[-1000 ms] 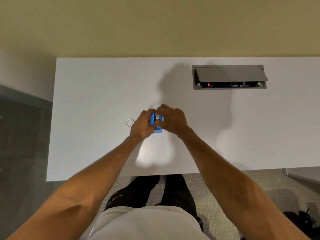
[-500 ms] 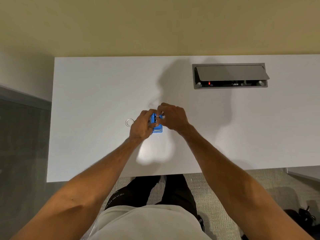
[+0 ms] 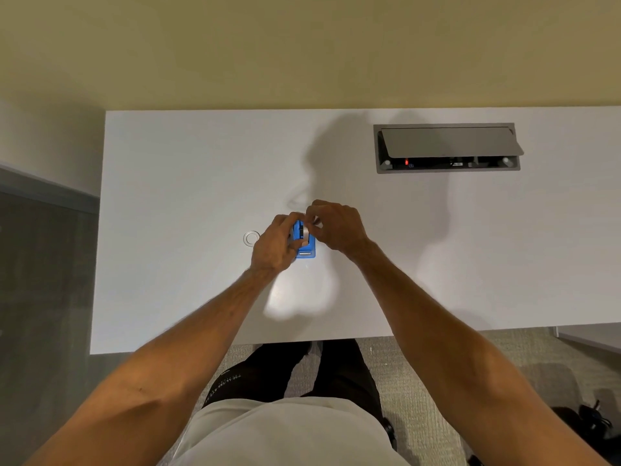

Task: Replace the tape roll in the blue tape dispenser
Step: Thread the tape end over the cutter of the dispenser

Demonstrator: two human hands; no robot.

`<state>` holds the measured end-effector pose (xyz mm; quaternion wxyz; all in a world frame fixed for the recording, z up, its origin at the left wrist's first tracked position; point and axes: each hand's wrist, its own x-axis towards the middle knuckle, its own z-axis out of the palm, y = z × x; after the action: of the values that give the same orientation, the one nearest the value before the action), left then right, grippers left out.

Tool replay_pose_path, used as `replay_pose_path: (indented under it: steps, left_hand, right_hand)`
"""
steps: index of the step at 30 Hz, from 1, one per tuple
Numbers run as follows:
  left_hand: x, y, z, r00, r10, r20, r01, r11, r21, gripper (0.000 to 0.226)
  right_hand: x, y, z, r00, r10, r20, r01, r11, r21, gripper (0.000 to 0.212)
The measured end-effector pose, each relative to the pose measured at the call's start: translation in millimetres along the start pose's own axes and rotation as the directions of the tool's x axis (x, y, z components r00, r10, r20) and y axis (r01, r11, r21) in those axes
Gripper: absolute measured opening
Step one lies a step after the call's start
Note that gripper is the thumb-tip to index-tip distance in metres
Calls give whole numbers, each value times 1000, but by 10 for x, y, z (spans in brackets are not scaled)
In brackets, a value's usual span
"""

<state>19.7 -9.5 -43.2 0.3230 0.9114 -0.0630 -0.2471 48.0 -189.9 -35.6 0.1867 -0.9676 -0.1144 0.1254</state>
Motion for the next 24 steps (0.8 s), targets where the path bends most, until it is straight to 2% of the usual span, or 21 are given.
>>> replay_pose_path:
  steps: [8, 12, 17, 24]
  left_hand:
    - [-7, 6, -2, 1000, 0, 1, 0, 1000, 9, 55]
    - [-14, 14, 9, 1000, -9, -12, 10, 1000, 11, 54]
    - [-38, 35, 22, 998, -62, -24, 61, 998, -15, 54]
    - [-55, 32, 39, 999, -20, -37, 20, 1000, -13, 51]
  right_hand:
    - [-34, 15, 11, 1000, 7, 3, -7, 999, 45, 28]
    - [-55, 40, 4, 1000, -14, 6, 13, 997, 74, 20]
    - [-98, 15, 29, 999, -47, -17, 47, 999, 5, 19]
    - [-92, -2, 25, 994, -106, -36, 102, 991, -84, 25]
